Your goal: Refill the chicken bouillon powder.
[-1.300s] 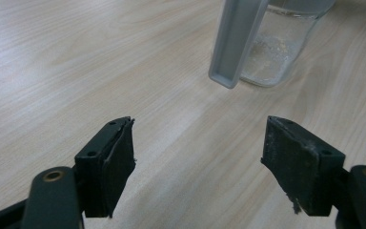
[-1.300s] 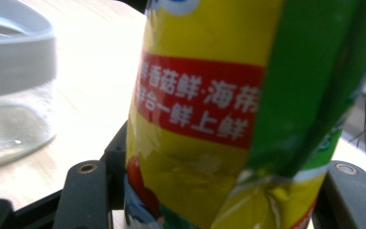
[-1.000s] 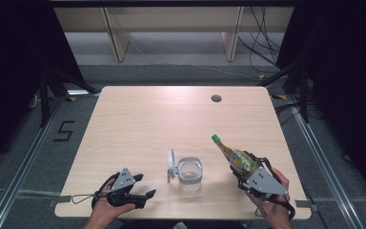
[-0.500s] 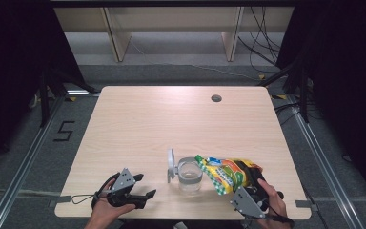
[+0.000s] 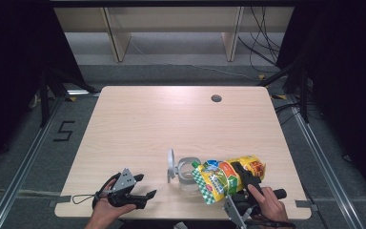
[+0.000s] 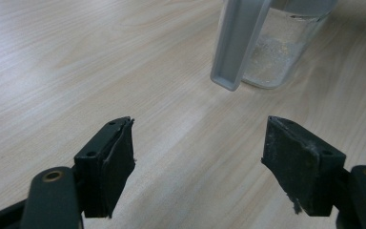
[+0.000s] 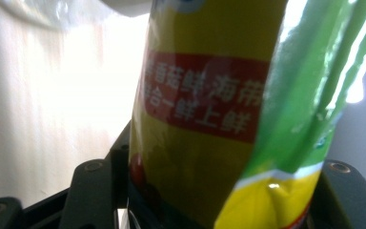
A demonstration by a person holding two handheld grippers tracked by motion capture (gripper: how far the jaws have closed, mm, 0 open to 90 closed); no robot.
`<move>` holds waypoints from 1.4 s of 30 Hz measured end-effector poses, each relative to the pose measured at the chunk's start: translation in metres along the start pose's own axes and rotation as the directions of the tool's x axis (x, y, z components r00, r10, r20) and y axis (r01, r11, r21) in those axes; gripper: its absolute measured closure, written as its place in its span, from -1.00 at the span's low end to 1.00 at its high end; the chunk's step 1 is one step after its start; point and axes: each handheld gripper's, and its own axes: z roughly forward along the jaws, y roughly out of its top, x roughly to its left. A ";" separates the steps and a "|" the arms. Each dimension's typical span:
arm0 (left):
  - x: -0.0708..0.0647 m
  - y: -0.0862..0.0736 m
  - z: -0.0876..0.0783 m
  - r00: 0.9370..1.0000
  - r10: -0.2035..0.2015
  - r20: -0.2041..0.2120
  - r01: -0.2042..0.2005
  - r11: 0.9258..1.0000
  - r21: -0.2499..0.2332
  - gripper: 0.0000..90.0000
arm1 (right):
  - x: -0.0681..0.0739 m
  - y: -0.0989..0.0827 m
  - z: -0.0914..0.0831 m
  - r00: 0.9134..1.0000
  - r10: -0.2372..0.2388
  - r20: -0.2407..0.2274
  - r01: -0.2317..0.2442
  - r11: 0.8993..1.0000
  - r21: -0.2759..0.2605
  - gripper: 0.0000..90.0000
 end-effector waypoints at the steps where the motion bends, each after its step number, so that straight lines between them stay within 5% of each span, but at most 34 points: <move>1: 0.000 0.000 0.000 1.000 0.005 0.000 -0.005 1.000 -0.001 -0.44 | 0.001 0.001 -0.001 1.000 -0.020 0.013 0.020 1.000 0.016 -0.06; 6: 0.000 0.000 0.001 1.000 -0.005 0.018 0.005 1.000 -0.010 -0.44 | 0.001 0.006 -0.002 0.988 -0.145 0.048 0.144 0.989 0.026 -0.06; 7: -0.001 0.000 0.001 1.000 -0.004 0.020 0.005 1.000 -0.010 -0.44 | 0.002 0.007 -0.003 0.990 -0.134 0.047 0.132 0.990 0.045 -0.06; 8: 0.000 0.001 0.000 1.000 0.009 0.014 -0.009 1.000 0.005 -0.44 | 0.000 0.008 -0.002 0.984 -0.172 0.056 0.170 0.985 0.033 -0.05; 9: 0.000 0.001 0.000 1.000 0.009 0.012 -0.009 1.000 0.007 -0.44 | -0.005 0.009 -0.001 0.968 -0.242 0.062 0.241 0.970 0.029 -0.04; 10: -0.002 0.000 0.001 1.000 -0.016 0.021 0.016 1.000 -0.004 -0.44 | -0.003 0.009 -0.001 0.972 -0.228 0.060 0.227 0.973 0.034 -0.03; 11: -0.003 0.000 0.001 1.000 -0.022 0.021 0.022 1.000 -0.006 -0.44 | -0.005 0.009 -0.001 0.964 -0.257 0.064 0.256 0.966 0.034 -0.03; 14: -0.002 0.000 0.000 1.000 -0.014 0.021 0.014 1.000 -0.013 -0.44 | -0.004 0.009 -0.001 0.966 -0.248 0.075 0.246 0.968 0.046 -0.03; 16: 0.000 0.000 0.000 1.000 0.001 0.019 -0.001 1.000 0.004 -0.44 | -0.003 0.010 -0.001 0.959 -0.275 0.066 0.271 0.961 0.059 -0.03; 18: -0.001 -0.001 0.001 0.999 -0.033 0.018 0.033 0.999 0.003 -0.44 | -0.003 0.012 0.001 0.953 -0.292 0.080 0.290 0.956 0.040 -0.03; 19: 0.000 -0.001 0.001 0.999 -0.030 0.020 0.030 1.000 0.004 -0.44 | -0.001 0.012 0.000 0.958 -0.279 0.071 0.275 0.960 0.059 -0.03; 21: 0.000 -0.002 0.001 1.000 -0.023 0.020 0.023 1.000 0.000 -0.44 | -0.004 0.015 0.001 0.936 -0.346 0.071 0.344 0.938 0.045 -0.02; 22: 0.001 -0.001 0.001 1.000 -0.011 0.018 0.011 1.000 0.002 -0.44 | -0.003 0.015 0.000 0.944 -0.324 0.057 0.320 0.945 0.065 -0.02; 23: 0.001 -0.001 0.001 1.000 -0.012 0.017 0.012 1.000 0.007 -0.44 | -0.003 0.015 0.000 0.942 -0.329 0.065 0.325 0.944 0.056 -0.02; 24: 0.001 -0.001 0.001 1.000 -0.015 0.017 0.015 1.000 0.006 -0.44 | -0.006 0.016 0.001 0.925 -0.372 0.074 0.370 0.928 0.038 -0.02; 25: 0.000 -0.001 0.001 1.000 -0.016 0.020 0.016 1.000 0.003 -0.44 | -0.007 0.016 0.001 0.923 -0.379 0.070 0.377 0.925 0.040 -0.02; 27: -0.001 -0.001 0.002 0.999 -0.044 0.021 0.044 0.999 -0.003 -0.44 | -0.008 0.016 0.002 0.919 -0.387 0.076 0.386 0.922 0.037 -0.02; 28: -0.001 -0.001 0.002 0.999 -0.035 0.023 0.035 0.999 0.007 -0.44 | -0.006 0.015 0.002 0.930 -0.359 0.073 0.356 0.933 0.054 -0.02; 29: -0.001 -0.001 0.002 0.999 -0.035 0.022 0.035 0.999 0.007 -0.44 | -0.009 0.016 0.003 0.912 -0.405 0.072 0.403 0.914 0.043 -0.02; 31: 0.000 -0.001 0.002 1.000 -0.022 0.020 0.022 1.000 0.002 -0.44 | -0.012 0.016 0.004 0.899 -0.432 0.071 0.430 0.902 0.038 -0.02; 33: -0.001 -0.001 0.002 0.999 -0.037 0.023 0.036 0.999 0.006 -0.44 | -0.009 0.014 0.004 0.915 -0.399 0.061 0.396 0.917 0.055 -0.01; 35: 0.000 -0.002 0.003 0.999 -0.028 0.016 0.028 1.000 -0.003 -0.44 | -0.011 0.014 0.004 0.905 -0.420 0.060 0.417 0.907 0.056 0.02; 38: -0.001 -0.002 0.003 0.999 -0.033 0.014 0.033 0.999 -0.006 -0.44 | -0.018 0.017 0.005 0.866 -0.496 0.060 0.494 0.868 0.040 0.05; 40: -0.002 -0.001 0.002 0.999 -0.039 0.022 0.039 0.999 0.004 -0.44 | -0.021 0.018 0.005 0.850 -0.524 0.048 0.522 0.851 0.052 0.05; 42: -0.001 -0.001 0.002 0.999 -0.031 0.020 0.031 0.999 0.009 -0.44 | -0.022 0.018 0.005 0.852 -0.521 0.048 0.518 0.853 0.061 0.05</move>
